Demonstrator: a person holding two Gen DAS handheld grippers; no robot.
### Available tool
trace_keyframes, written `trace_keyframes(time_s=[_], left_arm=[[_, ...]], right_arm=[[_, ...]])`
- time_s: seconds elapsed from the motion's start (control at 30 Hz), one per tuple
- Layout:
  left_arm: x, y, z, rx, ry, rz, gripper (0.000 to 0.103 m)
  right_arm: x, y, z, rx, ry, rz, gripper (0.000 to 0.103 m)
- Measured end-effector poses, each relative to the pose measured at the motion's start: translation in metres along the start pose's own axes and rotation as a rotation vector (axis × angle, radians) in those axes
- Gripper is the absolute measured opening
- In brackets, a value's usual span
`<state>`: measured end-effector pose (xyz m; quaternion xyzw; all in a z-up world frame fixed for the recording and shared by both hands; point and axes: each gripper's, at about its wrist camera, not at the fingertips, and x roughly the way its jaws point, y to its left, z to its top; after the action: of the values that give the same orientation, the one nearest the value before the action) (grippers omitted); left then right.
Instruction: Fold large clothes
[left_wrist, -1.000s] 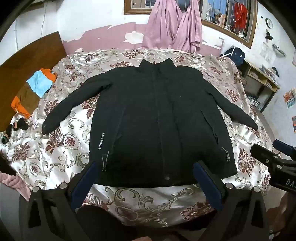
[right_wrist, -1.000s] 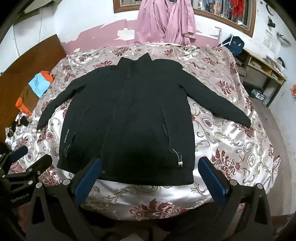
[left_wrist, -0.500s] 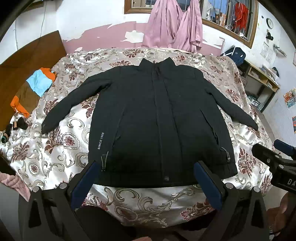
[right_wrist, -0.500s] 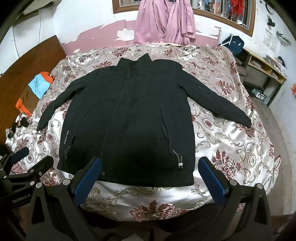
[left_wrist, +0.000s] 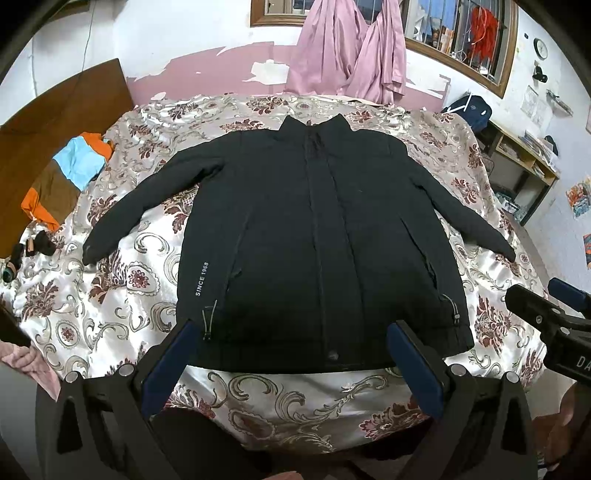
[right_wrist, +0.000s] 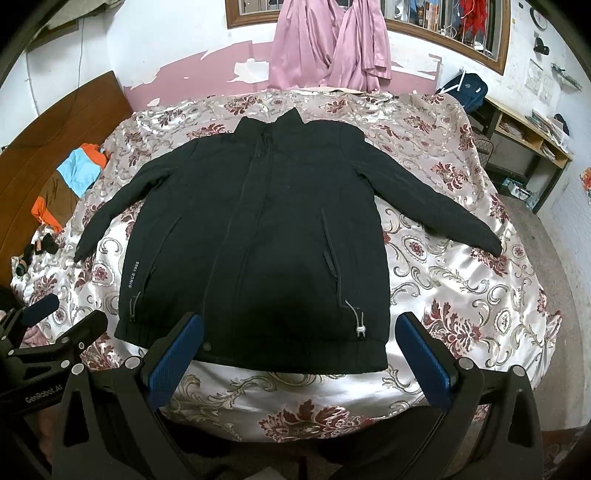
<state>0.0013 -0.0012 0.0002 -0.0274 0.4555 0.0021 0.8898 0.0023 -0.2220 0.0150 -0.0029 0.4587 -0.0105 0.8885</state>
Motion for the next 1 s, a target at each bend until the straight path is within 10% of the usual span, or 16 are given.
trace_keyframes(time_s=[1.0], left_arm=[[0.004,0.002,0.0,-0.002,0.002,-0.002,0.103]], right_arm=[[-0.004,0.003,0.009,0.0,-0.011,0.002,0.102]])
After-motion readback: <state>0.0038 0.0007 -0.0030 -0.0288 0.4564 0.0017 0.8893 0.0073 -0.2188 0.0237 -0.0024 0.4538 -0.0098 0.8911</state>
